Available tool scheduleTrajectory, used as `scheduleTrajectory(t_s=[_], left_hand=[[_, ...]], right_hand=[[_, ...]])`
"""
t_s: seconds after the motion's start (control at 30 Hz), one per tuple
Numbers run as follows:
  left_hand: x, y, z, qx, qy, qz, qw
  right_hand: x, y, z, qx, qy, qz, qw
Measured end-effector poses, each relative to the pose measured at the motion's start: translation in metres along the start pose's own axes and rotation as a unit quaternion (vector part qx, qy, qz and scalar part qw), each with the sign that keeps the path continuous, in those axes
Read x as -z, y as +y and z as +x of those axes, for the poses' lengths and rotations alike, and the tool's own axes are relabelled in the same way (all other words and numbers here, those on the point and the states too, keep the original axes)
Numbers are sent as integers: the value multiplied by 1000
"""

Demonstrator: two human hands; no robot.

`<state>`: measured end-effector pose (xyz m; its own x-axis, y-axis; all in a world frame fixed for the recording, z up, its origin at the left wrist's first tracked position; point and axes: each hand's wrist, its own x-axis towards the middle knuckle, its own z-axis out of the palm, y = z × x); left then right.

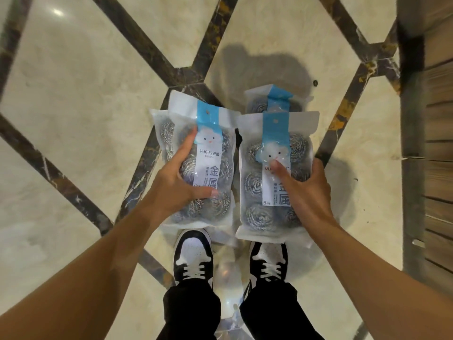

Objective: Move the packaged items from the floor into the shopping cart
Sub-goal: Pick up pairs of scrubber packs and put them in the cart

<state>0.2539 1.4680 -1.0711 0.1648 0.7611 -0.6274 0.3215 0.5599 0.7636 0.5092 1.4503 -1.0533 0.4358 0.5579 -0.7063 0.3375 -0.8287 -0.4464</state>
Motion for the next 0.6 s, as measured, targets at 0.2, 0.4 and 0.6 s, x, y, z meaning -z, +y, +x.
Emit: scheduleTrajectory(t_s=[0.2, 0.4, 0.6], left_hand=[[31, 73, -74, -12, 166, -124, 978], [110, 214, -180, 2, 222, -129, 966], [192, 379, -320, -36, 275, -142, 950]], right_hand=[[33, -65, -64, 50, -12, 34, 998], [95, -192, -177, 124, -26, -13, 992], [179, -344, -334, 234, -42, -10, 971]])
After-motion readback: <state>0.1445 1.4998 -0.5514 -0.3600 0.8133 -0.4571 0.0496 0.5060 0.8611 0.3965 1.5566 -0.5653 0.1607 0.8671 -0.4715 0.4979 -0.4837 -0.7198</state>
